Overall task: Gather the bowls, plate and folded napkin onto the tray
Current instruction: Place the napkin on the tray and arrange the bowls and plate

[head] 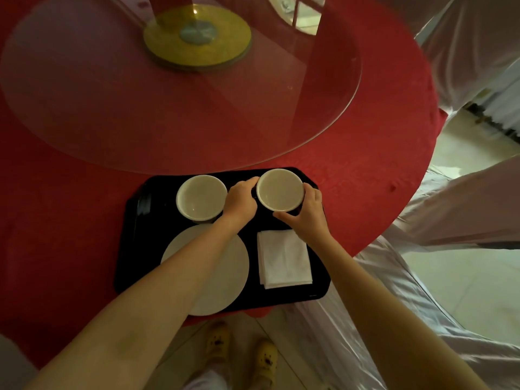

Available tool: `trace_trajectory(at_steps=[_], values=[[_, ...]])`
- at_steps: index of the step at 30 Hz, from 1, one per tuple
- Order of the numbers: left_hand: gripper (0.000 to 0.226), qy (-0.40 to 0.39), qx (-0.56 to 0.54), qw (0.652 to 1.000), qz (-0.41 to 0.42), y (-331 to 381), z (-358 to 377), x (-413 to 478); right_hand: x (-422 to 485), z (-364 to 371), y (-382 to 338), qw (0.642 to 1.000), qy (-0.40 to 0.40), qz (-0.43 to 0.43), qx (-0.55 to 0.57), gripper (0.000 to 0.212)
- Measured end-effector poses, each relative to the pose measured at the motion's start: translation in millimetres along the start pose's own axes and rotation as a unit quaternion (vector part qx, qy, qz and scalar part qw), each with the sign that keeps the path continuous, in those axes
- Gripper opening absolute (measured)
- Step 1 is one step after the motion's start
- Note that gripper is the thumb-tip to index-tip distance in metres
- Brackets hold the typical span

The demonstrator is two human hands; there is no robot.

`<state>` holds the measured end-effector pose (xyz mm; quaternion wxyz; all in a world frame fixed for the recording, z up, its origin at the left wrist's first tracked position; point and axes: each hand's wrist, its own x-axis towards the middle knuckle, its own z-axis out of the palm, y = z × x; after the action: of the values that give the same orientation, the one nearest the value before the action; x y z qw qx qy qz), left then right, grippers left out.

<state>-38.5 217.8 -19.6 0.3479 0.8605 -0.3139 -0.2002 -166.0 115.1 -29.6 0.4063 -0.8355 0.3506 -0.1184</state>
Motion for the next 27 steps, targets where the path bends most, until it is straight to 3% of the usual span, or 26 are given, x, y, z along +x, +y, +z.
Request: trace_trajectory(at_steps=[7, 10, 13, 15, 17, 21, 27], values=[[0.057, -0.028, 0.002, 1.0, 0.011, -1, -3, -1, -4, 5, 0, 1.0, 0.017, 0.009, 0.001, 0.088], [0.061, -0.035, 0.056, 0.998, -0.001, 3, 0, -5, -8, 1, -2, 1.0, -0.012, 0.026, -0.011, 0.093], [0.061, 0.036, 0.07, 0.997, -0.016, 6, 2, -31, -23, -9, -1, 0.998, 0.004, 0.063, 0.001, 0.074], [0.056, 0.063, 0.073, 0.995, 0.004, 1, 6, -63, -42, -13, 3, 0.997, 0.037, 0.037, -0.048, 0.053], [0.053, 0.021, 0.105, 0.993, 0.043, -4, 15, -98, -63, -10, 8, 0.994, 0.019, -0.002, -0.106, 0.044], [0.061, -0.116, 0.222, 0.964, 0.083, -14, 45, -130, -88, 5, 17, 0.977, -0.077, -0.034, -0.195, 0.058], [0.06, -0.156, 0.273, 0.946, 0.079, -22, 56, -134, -97, 18, 21, 0.973, -0.1, -0.009, -0.21, 0.069]])
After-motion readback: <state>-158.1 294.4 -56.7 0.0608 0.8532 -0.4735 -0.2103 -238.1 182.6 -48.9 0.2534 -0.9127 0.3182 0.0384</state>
